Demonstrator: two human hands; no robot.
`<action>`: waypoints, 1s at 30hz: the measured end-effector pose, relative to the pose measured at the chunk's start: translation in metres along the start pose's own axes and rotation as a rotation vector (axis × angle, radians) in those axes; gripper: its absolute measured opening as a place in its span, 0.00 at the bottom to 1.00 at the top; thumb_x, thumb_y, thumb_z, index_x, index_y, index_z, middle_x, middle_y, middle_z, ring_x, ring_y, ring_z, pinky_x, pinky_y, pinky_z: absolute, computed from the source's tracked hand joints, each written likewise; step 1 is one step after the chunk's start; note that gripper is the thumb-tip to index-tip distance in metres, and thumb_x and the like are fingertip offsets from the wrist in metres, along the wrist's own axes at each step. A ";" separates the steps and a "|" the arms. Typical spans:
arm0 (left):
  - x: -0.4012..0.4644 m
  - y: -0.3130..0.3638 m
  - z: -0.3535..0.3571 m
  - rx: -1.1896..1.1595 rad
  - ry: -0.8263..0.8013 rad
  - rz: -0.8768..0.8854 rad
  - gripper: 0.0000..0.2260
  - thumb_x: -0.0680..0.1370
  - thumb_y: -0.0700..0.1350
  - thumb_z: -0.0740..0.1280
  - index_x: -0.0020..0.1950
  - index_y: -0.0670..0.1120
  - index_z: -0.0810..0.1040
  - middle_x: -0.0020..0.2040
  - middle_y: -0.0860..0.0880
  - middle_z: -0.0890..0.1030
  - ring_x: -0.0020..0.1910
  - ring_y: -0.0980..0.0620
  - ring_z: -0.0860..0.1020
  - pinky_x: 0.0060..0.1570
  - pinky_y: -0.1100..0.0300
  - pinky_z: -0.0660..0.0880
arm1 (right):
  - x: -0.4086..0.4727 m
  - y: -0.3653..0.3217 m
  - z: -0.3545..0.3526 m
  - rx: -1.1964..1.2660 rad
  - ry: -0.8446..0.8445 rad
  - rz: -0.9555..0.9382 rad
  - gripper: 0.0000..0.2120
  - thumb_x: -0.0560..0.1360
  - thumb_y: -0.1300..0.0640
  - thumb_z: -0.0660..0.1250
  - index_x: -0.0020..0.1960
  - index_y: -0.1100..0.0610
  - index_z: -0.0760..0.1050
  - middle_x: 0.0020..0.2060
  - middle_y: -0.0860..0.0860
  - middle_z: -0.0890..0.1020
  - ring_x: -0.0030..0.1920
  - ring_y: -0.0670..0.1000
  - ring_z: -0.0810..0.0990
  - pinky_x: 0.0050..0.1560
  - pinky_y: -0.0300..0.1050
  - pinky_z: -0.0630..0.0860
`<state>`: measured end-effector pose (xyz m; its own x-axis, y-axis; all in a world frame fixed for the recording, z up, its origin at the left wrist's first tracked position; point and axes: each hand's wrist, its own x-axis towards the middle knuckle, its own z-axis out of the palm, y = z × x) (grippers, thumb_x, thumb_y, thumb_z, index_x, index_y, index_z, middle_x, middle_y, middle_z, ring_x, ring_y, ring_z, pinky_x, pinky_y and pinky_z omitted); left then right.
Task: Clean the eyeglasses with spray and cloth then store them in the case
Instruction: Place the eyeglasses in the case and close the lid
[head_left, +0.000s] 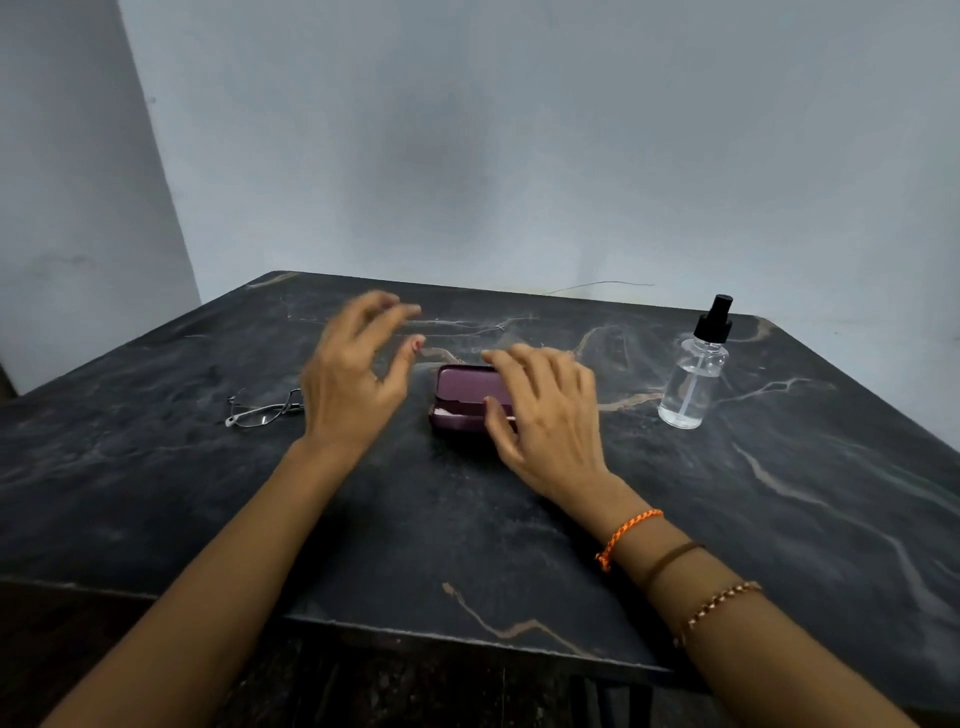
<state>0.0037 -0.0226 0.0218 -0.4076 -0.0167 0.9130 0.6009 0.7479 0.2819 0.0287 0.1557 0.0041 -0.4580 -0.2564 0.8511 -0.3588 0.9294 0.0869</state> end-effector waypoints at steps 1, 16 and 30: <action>0.003 -0.005 -0.005 0.020 0.029 -0.036 0.11 0.73 0.46 0.65 0.54 0.44 0.79 0.53 0.42 0.77 0.49 0.45 0.75 0.41 0.60 0.70 | -0.001 -0.008 0.001 -0.037 0.018 -0.051 0.17 0.69 0.52 0.61 0.55 0.57 0.77 0.50 0.54 0.81 0.51 0.53 0.67 0.48 0.47 0.62; -0.019 -0.109 -0.085 0.446 -0.422 -0.719 0.10 0.76 0.39 0.63 0.53 0.47 0.80 0.56 0.42 0.78 0.57 0.38 0.71 0.53 0.46 0.70 | 0.030 -0.094 0.063 -0.448 -0.113 -0.116 0.08 0.58 0.51 0.72 0.32 0.53 0.76 0.34 0.48 0.81 0.54 0.52 0.68 0.53 0.50 0.60; -0.018 -0.103 -0.080 0.356 -0.469 -0.658 0.08 0.76 0.37 0.65 0.48 0.48 0.82 0.41 0.49 0.77 0.43 0.52 0.71 0.39 0.57 0.66 | 0.032 -0.098 0.077 -0.413 -0.169 -0.086 0.11 0.52 0.53 0.76 0.28 0.52 0.75 0.28 0.46 0.80 0.45 0.50 0.80 0.49 0.50 0.60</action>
<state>0.0040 -0.1519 0.0003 -0.8824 -0.3017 0.3610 -0.0734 0.8462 0.5278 -0.0136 0.0360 -0.0165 -0.5795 -0.3449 0.7384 -0.0620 0.9221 0.3820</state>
